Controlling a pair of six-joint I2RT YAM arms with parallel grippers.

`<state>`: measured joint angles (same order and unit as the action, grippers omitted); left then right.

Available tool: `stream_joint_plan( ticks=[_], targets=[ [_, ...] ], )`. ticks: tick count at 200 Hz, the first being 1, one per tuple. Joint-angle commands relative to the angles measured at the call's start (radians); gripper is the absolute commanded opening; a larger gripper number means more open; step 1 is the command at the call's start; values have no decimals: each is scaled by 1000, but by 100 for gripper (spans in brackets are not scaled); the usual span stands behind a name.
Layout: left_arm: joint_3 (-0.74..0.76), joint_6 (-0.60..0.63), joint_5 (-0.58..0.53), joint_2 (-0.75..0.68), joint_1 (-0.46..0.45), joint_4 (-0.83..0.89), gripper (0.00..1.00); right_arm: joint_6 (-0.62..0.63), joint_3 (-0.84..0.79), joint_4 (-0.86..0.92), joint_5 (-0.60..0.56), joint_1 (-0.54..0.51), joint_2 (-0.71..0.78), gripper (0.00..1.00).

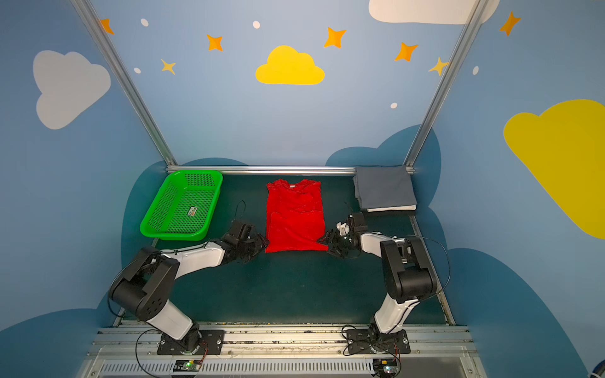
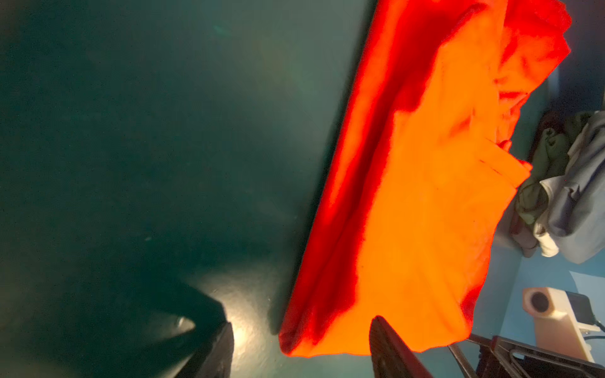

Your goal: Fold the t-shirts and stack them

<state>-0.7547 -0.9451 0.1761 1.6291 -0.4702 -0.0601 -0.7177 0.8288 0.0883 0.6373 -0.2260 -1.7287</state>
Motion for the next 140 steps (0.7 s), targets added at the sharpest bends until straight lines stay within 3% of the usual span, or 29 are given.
stream_joint_plan(
  ticks=[1,83,140],
  targets=[
    [9,-34,6,28,-17,-39,64,11,-20,83,-65,-12,-67,70],
    [8,-60,27,157,-27,-102,49,27,4,105,-65,-10,-106,57],
    [-21,-44,30,203,-28,-95,31,45,22,106,-72,-10,-119,43]
  ],
)
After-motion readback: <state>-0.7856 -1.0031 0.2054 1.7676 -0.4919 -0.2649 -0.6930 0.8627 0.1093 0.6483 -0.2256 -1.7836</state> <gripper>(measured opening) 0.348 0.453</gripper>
